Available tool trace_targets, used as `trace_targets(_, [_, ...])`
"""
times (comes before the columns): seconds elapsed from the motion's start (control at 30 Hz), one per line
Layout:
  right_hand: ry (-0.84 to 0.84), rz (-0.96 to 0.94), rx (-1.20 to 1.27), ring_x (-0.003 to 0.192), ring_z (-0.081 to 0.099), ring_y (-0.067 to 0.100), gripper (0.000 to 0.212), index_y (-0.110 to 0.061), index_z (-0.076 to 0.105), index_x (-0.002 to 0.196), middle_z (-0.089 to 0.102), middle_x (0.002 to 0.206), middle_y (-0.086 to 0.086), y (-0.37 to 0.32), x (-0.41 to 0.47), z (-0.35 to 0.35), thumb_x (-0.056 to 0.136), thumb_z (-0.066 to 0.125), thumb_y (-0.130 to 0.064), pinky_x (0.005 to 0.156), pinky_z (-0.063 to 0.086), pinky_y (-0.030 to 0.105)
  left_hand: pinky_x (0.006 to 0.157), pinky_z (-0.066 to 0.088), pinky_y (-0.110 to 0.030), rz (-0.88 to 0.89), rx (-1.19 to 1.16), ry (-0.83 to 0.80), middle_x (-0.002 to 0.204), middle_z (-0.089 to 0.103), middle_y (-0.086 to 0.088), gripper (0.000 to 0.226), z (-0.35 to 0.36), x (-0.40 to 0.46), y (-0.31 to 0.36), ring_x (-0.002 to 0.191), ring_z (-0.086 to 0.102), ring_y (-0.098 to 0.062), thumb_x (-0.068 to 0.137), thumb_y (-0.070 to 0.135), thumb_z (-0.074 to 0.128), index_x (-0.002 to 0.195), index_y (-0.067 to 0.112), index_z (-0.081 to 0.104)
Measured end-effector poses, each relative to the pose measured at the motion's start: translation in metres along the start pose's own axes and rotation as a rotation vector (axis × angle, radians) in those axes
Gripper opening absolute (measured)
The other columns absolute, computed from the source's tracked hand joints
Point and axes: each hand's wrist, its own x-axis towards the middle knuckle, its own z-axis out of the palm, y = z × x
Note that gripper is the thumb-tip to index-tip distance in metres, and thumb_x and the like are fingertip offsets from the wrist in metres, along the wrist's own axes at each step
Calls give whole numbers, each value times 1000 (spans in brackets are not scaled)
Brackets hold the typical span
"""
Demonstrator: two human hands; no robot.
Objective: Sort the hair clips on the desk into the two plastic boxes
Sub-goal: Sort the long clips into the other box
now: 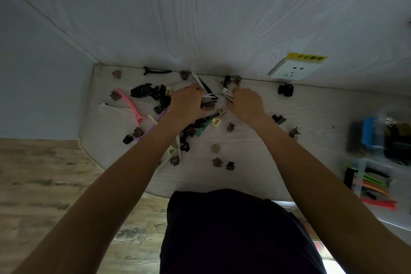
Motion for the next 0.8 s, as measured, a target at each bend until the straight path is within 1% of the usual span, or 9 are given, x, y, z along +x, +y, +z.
trace_targets(0.1, [0, 35, 74, 87, 60, 36, 28, 1, 54, 98, 64, 99, 23, 8, -3, -2, 90, 50, -25, 64, 37, 32, 69, 45, -36, -2, -34, 5, 107, 58, -10, 28, -2, 3, 2, 94, 60, -32, 83, 30, 61, 103, 10, 62])
trace_targets(0.27, [28, 68, 155, 89, 61, 36, 30, -2, 56, 101, 65, 100, 21, 13, -9, -5, 93, 48, -29, 67, 40, 32, 76, 45, -35, 25, -144, 68, 107, 61, -11, 31, -5, -2, -2, 97, 58, -29, 85, 34, 63, 105, 10, 64])
trace_targets(0.4, [111, 45, 293, 75, 58, 32, 21, -7, 50, 88, 63, 83, 20, 15, -20, -10, 94, 48, -27, 61, 33, 30, 68, 39, -31, 73, -223, 141, 98, 61, -15, 27, -10, -6, -4, 89, 58, -30, 88, 28, 60, 100, 4, 63])
trace_targets(0.47, [158, 14, 356, 63, 52, 27, 21, -12, 41, 79, 53, 66, 11, 17, -30, -14, 94, 49, -26, 58, 30, 28, 61, 36, -30, 69, -254, 197, 84, 62, -16, 25, -12, -8, -4, 77, 57, -32, 88, 25, 60, 96, 2, 63])
trace_targets(0.57, [235, 0, 447, 48, 39, 15, 25, -15, 37, 76, 36, 54, -7, 27, -56, -19, 93, 51, -26, 48, 24, 28, 51, 27, -23, 62, -239, 331, 66, 55, -11, 19, -20, -14, 6, 60, 46, -21, 86, 22, 62, 89, 2, 61])
trace_targets(0.6, [258, 6, 471, 46, 36, 10, 25, -16, 37, 76, 34, 53, -10, 31, -65, -21, 93, 51, -26, 46, 23, 26, 53, 28, -22, 73, -228, 367, 66, 56, -12, 18, -22, -15, 9, 59, 46, -20, 86, 20, 63, 89, 3, 62])
trace_targets(0.67, [298, 30, 502, 45, 33, 4, 26, -19, 35, 75, 33, 53, -11, 42, -87, -25, 93, 52, -27, 44, 23, 22, 58, 36, -24, 104, -217, 398, 70, 62, -16, 18, -24, -17, 18, 61, 56, -27, 86, 19, 62, 91, 2, 64])
trace_targets(0.73, [345, 73, 517, 45, 35, 6, 31, -26, 32, 70, 33, 52, -10, 57, -114, -29, 93, 52, -28, 44, 25, 21, 60, 46, -32, 150, -227, 386, 74, 64, -19, 22, -29, -19, 35, 66, 60, -32, 87, 22, 60, 95, 2, 66])
trace_targets(0.8, [400, 139, 511, 45, 34, 4, 36, -27, 29, 66, 30, 51, -9, 75, -143, -32, 92, 54, -27, 45, 27, 17, 60, 48, -34, 238, -247, 392, 72, 66, -18, 22, -34, -22, 59, 64, 61, -30, 85, 21, 62, 96, 3, 68])
